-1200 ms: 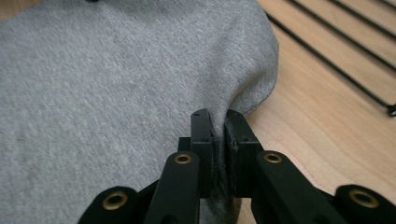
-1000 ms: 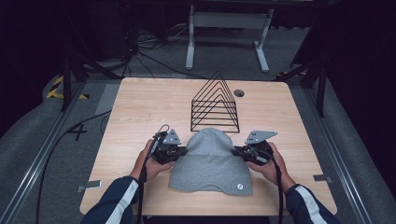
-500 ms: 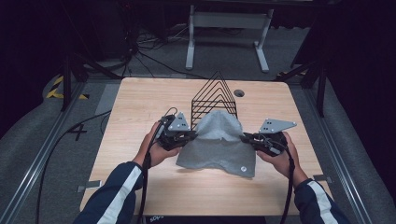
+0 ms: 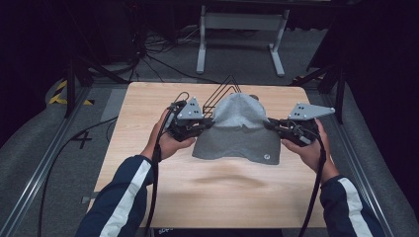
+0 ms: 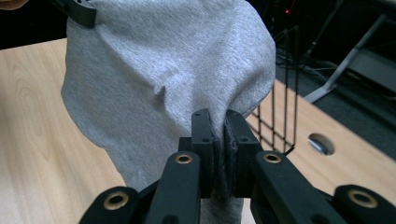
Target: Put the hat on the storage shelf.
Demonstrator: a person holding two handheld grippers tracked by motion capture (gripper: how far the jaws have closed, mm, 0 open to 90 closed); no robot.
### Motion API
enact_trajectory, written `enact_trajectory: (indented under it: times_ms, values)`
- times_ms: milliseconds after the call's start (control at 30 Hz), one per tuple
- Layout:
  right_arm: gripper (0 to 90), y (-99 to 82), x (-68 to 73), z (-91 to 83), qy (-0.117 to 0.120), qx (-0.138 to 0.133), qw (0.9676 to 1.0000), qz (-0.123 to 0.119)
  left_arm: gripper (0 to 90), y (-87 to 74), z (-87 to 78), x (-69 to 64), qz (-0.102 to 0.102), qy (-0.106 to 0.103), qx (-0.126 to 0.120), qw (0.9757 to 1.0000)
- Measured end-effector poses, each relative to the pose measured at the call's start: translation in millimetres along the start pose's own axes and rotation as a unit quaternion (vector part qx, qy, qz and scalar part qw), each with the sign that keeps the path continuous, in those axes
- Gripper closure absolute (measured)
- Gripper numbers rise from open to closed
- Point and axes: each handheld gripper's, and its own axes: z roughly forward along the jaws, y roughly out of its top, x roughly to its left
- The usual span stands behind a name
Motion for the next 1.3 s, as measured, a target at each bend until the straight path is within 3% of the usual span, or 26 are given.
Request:
enact_trajectory:
  times_ms: [333,667,767,900,1000,1067,1133,1300]
  values:
    - [84.1,42.0,-9.6,-11.6,-0.013,-0.023,0.9996,-0.011,85.8,34.4,-24.4,19.1,0.000,0.039,-0.031,0.9988]
    - [84.1,88.8,-24.6,-14.3,-0.046,-0.040,0.9976,-0.033,85.8,65.4,-30.0,43.7,-0.002,0.065,-0.042,0.9970]
    - [84.2,100.3,-34.2,-9.6,-0.067,-0.039,0.9961,-0.043,85.8,71.6,-28.5,53.3,-0.012,0.066,-0.046,0.9967]
    - [84.2,109.3,-45.6,-6.2,-0.074,-0.045,0.9956,-0.035,85.8,81.3,-24.7,64.3,-0.019,0.076,-0.048,0.9958]
    - [84.2,117.3,-53.4,-2.3,-0.082,-0.050,0.9949,-0.031,85.8,86.9,-20.1,74.4,-0.045,0.063,-0.066,0.9948]
    - [84.2,121.9,-57.9,2.6,-0.083,-0.046,0.9949,-0.034,85.9,91.1,-13.3,80.6,-0.055,0.067,-0.070,0.9938]
    - [84.3,125.5,-61.4,7.7,-0.089,-0.040,0.9945,-0.037,85.9,92.9,-7.6,84.4,-0.054,0.079,-0.066,0.9933]
    - [84.2,126.5,-67.8,20.6,-0.085,-0.034,0.9951,-0.036,85.9,87.4,7.2,93.8,-0.066,0.075,-0.055,0.9935]
